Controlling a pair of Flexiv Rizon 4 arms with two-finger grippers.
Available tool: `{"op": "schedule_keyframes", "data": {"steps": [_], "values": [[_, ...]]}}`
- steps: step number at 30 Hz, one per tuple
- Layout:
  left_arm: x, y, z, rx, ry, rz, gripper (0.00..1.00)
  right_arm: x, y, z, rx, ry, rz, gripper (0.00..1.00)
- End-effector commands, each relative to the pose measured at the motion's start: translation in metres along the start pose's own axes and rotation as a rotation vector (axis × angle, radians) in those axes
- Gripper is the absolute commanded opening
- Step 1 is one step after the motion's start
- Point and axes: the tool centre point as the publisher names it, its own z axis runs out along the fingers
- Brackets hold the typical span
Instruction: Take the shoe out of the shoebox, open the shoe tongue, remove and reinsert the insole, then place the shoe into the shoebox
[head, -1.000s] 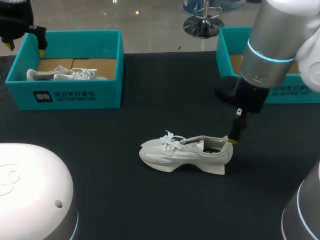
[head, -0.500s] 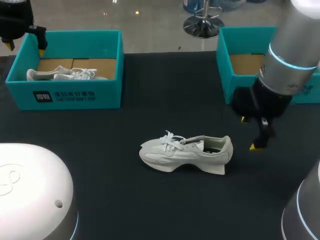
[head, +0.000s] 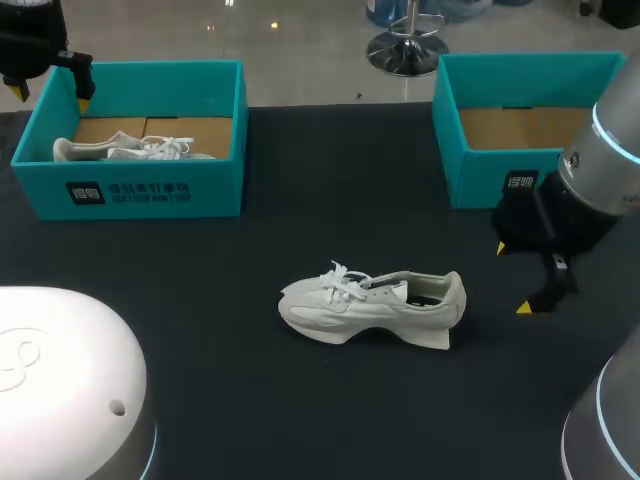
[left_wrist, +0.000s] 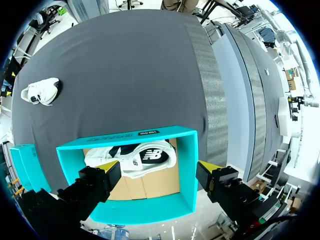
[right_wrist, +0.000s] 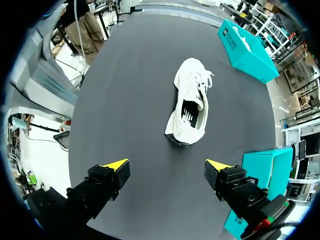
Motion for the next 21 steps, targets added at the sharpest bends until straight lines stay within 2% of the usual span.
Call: {"op": "schedule_keyframes", "data": {"steps": [1, 5, 6, 8, 10, 13, 15, 19, 21], "values": [[0.0, -0.001, -0.001, -0.002, 0.001, 0.0, 1.0, -0.007, -0.008, 0.006, -0.089, 0.009, -0.014, 1.0], [0.0, -0.001, -0.001, -0.002, 0.001, 0.0, 1.0, -0.01, -0.019, 0.013, -0.209, 0.026, 0.013, 1.0], [0.0, -0.001, -0.001, -0.002, 0.001, 0.0, 1.0, -0.011, -0.023, 0.015, -0.267, 0.02, 0.017, 1.0], [0.0, -0.001, -0.001, -0.002, 0.001, 0.0, 1.0, -0.01, -0.03, 0.02, -0.315, 0.024, 0.045, 1.0], [0.0, -0.001, -0.001, -0.002, 0.001, 0.0, 1.0, -0.01, -0.036, 0.025, -0.4, -0.005, 0.057, 1.0], [0.0, -0.001, -0.001, -0.002, 0.001, 0.0, 1.0, -0.008, -0.042, 0.029, -0.459, -0.019, 0.081, 1.0], [0.0, -0.001, -0.001, -0.002, 0.001, 0.0, 1.0, -0.008, -0.045, 0.03, -0.457, -0.014, 0.085, 1.0], [0.0, -0.001, -0.001, -0.002, 0.001, 0.0, 1.0, -0.01, -0.056, 0.038, -0.57, -0.042, 0.079, 1.0], [0.0, -0.001, -0.001, -0.002, 0.001, 0.0, 1.0, -0.012, -0.06, 0.041, -0.563, -0.031, 0.087, 1.0]]}}
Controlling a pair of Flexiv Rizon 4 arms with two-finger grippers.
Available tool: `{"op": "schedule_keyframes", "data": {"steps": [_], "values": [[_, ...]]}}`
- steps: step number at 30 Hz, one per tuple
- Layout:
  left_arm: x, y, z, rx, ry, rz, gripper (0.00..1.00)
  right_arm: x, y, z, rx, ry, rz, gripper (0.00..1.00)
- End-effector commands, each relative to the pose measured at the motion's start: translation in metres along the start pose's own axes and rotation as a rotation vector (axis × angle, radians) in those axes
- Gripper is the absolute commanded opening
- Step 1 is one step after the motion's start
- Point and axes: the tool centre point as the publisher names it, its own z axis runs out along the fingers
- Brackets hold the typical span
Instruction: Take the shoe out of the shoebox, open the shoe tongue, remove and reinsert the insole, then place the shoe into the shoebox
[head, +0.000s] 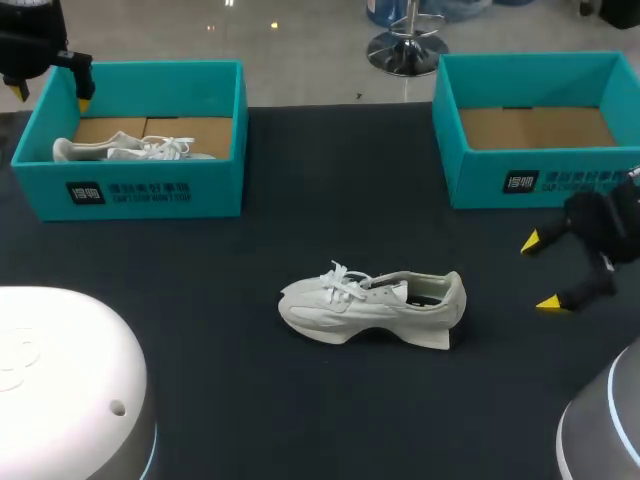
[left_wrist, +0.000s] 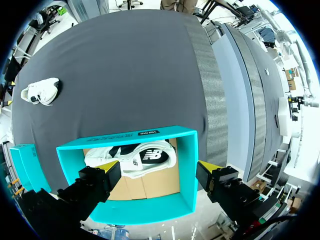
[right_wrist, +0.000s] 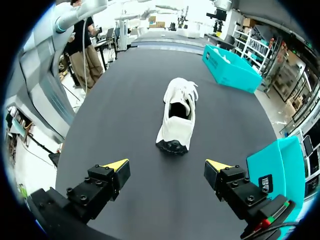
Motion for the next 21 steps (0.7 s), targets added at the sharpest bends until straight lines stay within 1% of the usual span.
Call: {"op": "schedule_keyframes", "data": {"steps": [1, 2, 5, 7, 9, 12, 14, 15, 19, 21], "values": [[0.0, -0.001, -0.001, -0.002, 0.001, 0.0, 1.0, 0.004, -0.015, 0.004, -0.158, -0.023, 0.002, 1.0], [0.0, -0.001, -0.001, -0.002, 0.001, 0.0, 1.0, 0.004, -0.017, 0.005, -0.188, -0.036, 0.0, 1.0], [0.0, -0.001, -0.001, -0.002, 0.001, 0.0, 1.0, 0.001, -0.022, 0.011, -0.239, -0.032, 0.006, 1.0], [0.0, -0.001, -0.001, -0.002, 0.001, 0.0, 1.0, -0.002, -0.023, 0.017, -0.242, -0.011, 0.029, 1.0], [0.0, -0.001, -0.001, -0.002, 0.001, 0.0, 1.0, -0.003, -0.021, 0.023, -0.301, -0.029, 0.023, 1.0], [0.0, -0.001, -0.001, -0.002, 0.001, 0.0, 1.0, -0.004, -0.019, 0.031, -0.342, -0.037, 0.032, 1.0], [0.0, -0.001, -0.001, -0.002, 0.001, 0.0, 1.0, -0.005, -0.018, 0.037, -0.345, -0.034, 0.041, 1.0], [0.0, -0.001, -0.001, -0.002, 0.001, 0.0, 1.0, -0.005, -0.018, 0.038, -0.36, -0.037, 0.045, 1.0], [0.0, -0.001, -0.001, -0.002, 0.001, 0.0, 1.0, -0.007, -0.015, 0.045, -0.351, 0.004, 0.065, 1.0], [0.0, -0.001, -0.001, -0.002, 0.001, 0.0, 1.0, -0.009, -0.016, 0.048, -0.364, 0.014, 0.067, 1.0]]}}
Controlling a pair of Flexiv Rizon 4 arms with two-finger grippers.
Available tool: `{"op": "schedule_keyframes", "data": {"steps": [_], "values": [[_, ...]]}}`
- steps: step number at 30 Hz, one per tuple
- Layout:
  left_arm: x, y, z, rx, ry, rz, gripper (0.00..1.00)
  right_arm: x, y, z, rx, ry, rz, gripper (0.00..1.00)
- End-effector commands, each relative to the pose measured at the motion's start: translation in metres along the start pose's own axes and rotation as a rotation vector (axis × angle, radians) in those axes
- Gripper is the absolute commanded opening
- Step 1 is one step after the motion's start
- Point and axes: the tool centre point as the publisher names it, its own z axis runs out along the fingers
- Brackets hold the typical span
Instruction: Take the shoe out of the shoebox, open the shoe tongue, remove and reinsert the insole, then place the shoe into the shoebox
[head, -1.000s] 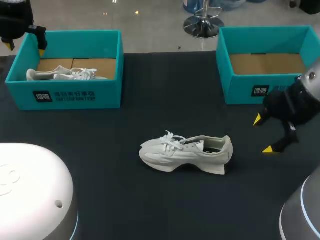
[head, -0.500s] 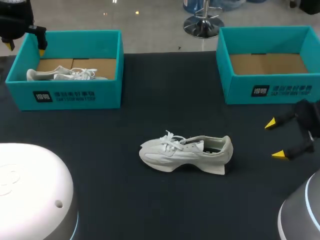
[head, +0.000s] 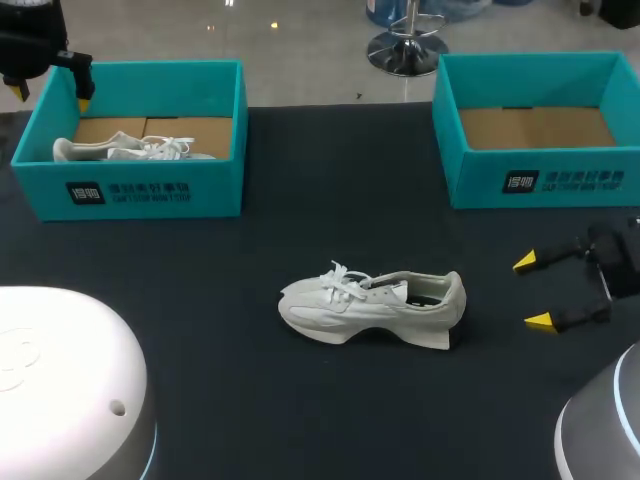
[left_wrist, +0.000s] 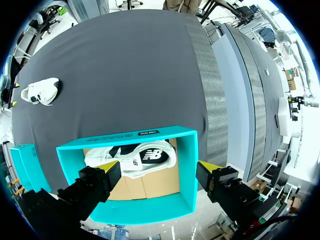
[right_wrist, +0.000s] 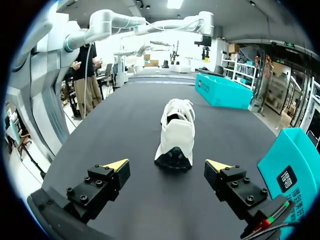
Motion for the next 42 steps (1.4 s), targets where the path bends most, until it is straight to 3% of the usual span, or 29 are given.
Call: {"op": "schedule_keyframes", "data": {"steps": [1, 6, 15, 16, 25, 42], "values": [[0.0, -0.001, -0.001, -0.002, 0.001, 0.0, 1.0, -0.012, -0.005, 0.007, -0.009, 0.027, 0.011, 1.0], [0.0, -0.001, -0.001, -0.002, 0.001, 0.0, 1.0, -0.01, -0.008, 0.016, -0.079, 0.028, 0.003, 1.0], [0.0, -0.001, -0.001, -0.002, 0.001, 0.0, 1.0, -0.006, -0.03, 0.026, -0.114, 0.007, 0.015, 1.0], [0.0, -0.001, -0.001, -0.002, 0.001, 0.0, 1.0, -0.007, -0.034, 0.026, -0.069, 0.038, 0.032, 1.0], [0.0, -0.001, -0.001, -0.002, 0.001, 0.0, 1.0, -0.018, -0.053, 0.023, -0.094, 0.011, 0.022, 1.0], [0.0, -0.001, -0.001, -0.002, 0.001, 0.0, 1.0, -0.02, -0.049, 0.028, -0.108, -0.029, 0.02, 1.0]]}}
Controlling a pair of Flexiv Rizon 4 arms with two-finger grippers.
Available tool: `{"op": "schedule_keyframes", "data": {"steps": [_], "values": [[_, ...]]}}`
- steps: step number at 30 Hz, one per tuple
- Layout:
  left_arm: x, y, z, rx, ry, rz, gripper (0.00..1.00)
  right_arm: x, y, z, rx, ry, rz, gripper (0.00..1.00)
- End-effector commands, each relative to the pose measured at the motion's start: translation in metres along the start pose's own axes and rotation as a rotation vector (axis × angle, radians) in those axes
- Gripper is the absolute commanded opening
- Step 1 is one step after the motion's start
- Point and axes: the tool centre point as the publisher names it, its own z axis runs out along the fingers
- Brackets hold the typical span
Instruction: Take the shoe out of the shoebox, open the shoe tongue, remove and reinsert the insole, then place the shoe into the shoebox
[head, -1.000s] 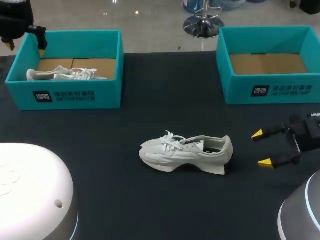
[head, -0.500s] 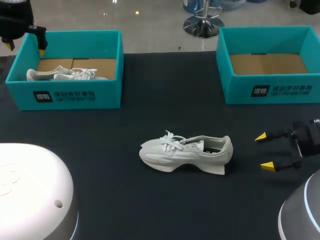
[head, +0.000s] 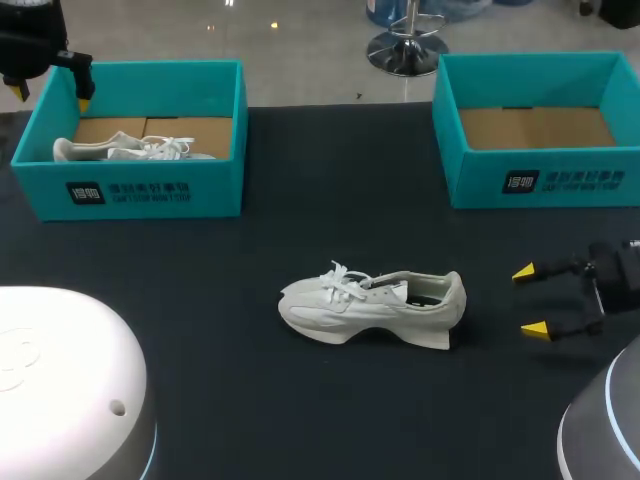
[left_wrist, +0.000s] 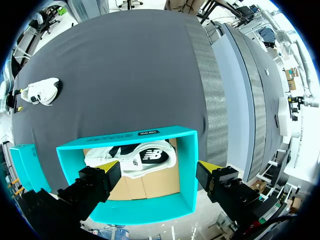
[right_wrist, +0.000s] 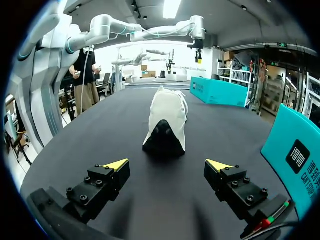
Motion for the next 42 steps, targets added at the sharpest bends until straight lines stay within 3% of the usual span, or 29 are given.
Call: {"op": "schedule_keyframes", "data": {"steps": [1, 14, 22, 42], "values": [[0.0, -0.001, -0.001, -0.002, 0.001, 0.0, 1.0, 0.0, 0.004, 0.011, 0.005, -0.006, 0.005, 1.0], [0.0, -0.001, -0.001, -0.002, 0.001, 0.0, 1.0, -0.002, 0.018, 0.05, -0.008, -0.007, 0.007, 1.0], [0.0, -0.001, -0.001, -0.002, 0.001, 0.0, 1.0, 0.006, 0.023, 0.074, -0.027, -0.022, 0.029, 1.0], [0.0, -0.001, -0.001, -0.002, 0.001, 0.0, 1.0, 0.021, 0.036, 0.112, -0.033, -0.115, 0.113, 1.0]]}}
